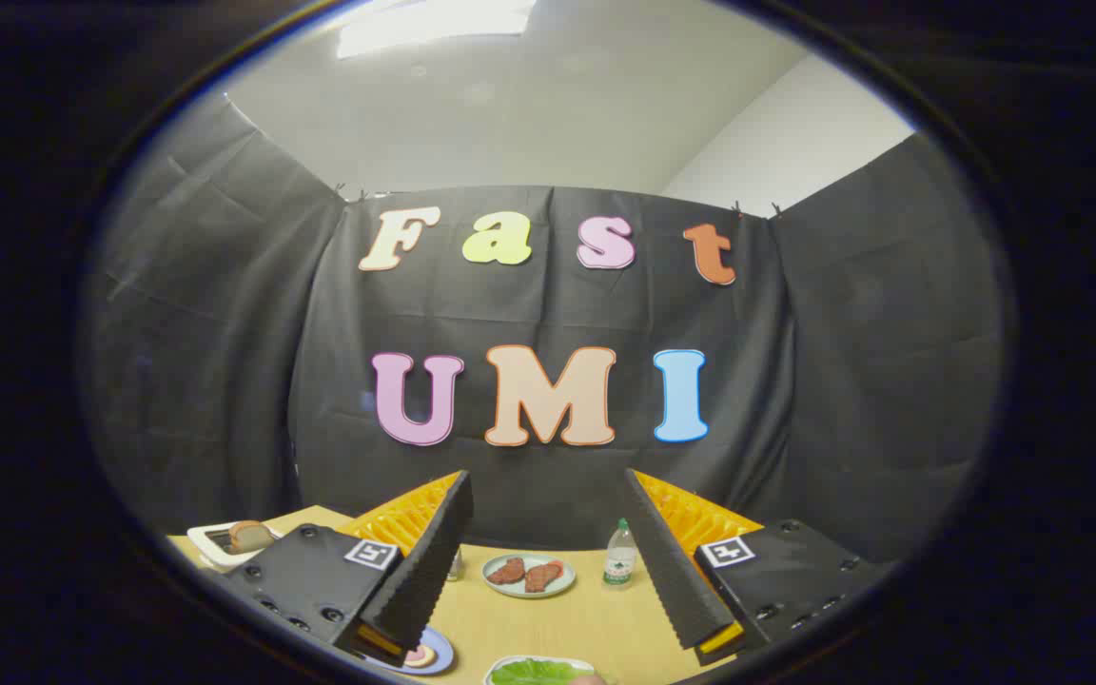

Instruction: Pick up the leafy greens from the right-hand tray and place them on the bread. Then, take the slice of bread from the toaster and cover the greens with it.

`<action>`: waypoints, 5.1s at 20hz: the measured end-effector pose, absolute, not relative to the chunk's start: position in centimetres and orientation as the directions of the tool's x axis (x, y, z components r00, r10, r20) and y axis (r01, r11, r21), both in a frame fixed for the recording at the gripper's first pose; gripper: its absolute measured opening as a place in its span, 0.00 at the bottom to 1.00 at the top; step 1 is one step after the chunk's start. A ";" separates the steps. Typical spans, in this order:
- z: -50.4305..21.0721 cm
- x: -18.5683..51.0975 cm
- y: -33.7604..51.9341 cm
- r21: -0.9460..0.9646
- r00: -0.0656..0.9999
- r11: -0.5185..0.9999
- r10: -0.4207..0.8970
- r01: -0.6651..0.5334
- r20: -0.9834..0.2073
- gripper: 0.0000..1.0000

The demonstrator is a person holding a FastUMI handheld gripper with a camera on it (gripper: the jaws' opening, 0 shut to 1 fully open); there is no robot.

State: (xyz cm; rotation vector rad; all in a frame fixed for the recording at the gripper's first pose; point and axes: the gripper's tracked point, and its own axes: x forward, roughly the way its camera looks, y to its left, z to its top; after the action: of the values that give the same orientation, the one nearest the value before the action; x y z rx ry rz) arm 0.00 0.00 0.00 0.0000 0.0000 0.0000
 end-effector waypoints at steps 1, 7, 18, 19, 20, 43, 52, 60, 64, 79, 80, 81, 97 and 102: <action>0.1 -0.1 -0.1 0.001 1.000 1.000 0.001 -0.001 0.001 0.99; 0.4 -0.5 -0.8 0.013 1.000 1.000 -0.006 0.006 0.012 0.99; 0.1 -0.6 -1.0 0.023 1.000 1.000 -0.002 0.002 0.010 0.99; 0.0 -0.6 -1.0 0.021 1.000 1.000 0.004 -0.004 0.006 0.99; -0.2 -0.5 -1.0 0.019 1.000 1.000 0.012 -0.012 0.001 0.99; -9.0 2.4 -3.7 -0.070 0.913 0.934 0.326 -0.352 -0.245 0.99; -15.9 3.0 -2.7 -0.056 0.823 0.880 0.416 -0.471 -0.387 1.00; -22.6 2.6 -0.9 -0.036 0.705 0.806 0.494 -0.591 -0.508 1.00; -26.3 1.8 0.1 -0.022 0.638 0.768 0.517 -0.641 -0.571 1.00; -38.8 -2.4 -0.1 0.054 0.395 0.709 0.452 -0.703 -0.799 1.00; -39.2 -2.6 0.0 0.060 0.384 0.709 0.449 -0.702 -0.806 1.00; -39.7 -2.8 -0.2 0.068 0.373 0.710 0.445 -0.701 -0.814 1.00; -43.7 -5.0 -0.9 0.141 0.260 0.756 0.385 -0.639 -0.886 0.89; -43.1 -5.6 -0.8 0.139 0.254 0.766 0.370 -0.627 -0.894 0.46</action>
State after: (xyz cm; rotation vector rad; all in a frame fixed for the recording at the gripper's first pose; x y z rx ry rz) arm -5.56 -0.82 -43.06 -0.2665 1.1252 0.6882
